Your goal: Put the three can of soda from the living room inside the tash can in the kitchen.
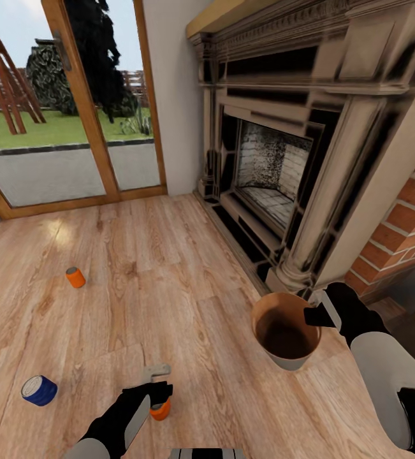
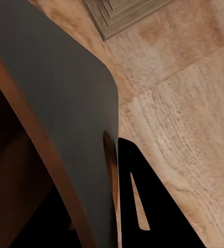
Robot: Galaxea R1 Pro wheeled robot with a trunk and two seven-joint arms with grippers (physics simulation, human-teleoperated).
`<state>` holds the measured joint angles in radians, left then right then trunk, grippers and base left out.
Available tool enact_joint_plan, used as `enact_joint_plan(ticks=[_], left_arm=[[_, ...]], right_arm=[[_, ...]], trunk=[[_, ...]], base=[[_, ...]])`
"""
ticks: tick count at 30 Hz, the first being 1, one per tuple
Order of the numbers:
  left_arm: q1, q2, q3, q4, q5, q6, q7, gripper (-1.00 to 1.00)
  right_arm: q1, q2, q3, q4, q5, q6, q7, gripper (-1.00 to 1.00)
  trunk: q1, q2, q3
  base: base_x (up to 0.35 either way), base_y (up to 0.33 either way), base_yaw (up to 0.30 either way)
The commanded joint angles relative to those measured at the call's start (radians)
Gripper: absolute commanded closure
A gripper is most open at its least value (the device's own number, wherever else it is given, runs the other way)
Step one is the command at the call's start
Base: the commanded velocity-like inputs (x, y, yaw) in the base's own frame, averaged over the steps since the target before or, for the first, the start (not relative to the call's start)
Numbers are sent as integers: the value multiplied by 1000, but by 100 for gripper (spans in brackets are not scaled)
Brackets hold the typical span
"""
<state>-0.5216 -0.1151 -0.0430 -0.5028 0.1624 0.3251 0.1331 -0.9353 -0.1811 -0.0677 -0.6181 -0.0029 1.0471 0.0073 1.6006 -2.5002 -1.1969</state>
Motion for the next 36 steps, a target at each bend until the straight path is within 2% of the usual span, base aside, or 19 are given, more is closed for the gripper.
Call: enact_joint_plan(ticks=[1,9,31,36], left_arm=[[0,0,0,0,0,0,0,-100],[0,-2,0,0,0,0,-2,-100],[0,-3,0,0,0,2,-5,-100],[0,-3,0,0,0,1,-5,-100]], right_arm=[[0,0,-1,0,-8,0,4,100],[0,-2,1,0,-8,0,4,100],[0,-3,2,-1,-7,0,4,100],[0,-3,3,-4,-8,0,3,100]], trunk=[[0,0,0],[0,0,0],[10,-5,-85],[10,-5,-85]], base=[[0,-8,0],[0,-3,0],[0,0,0],[0,0,0]])
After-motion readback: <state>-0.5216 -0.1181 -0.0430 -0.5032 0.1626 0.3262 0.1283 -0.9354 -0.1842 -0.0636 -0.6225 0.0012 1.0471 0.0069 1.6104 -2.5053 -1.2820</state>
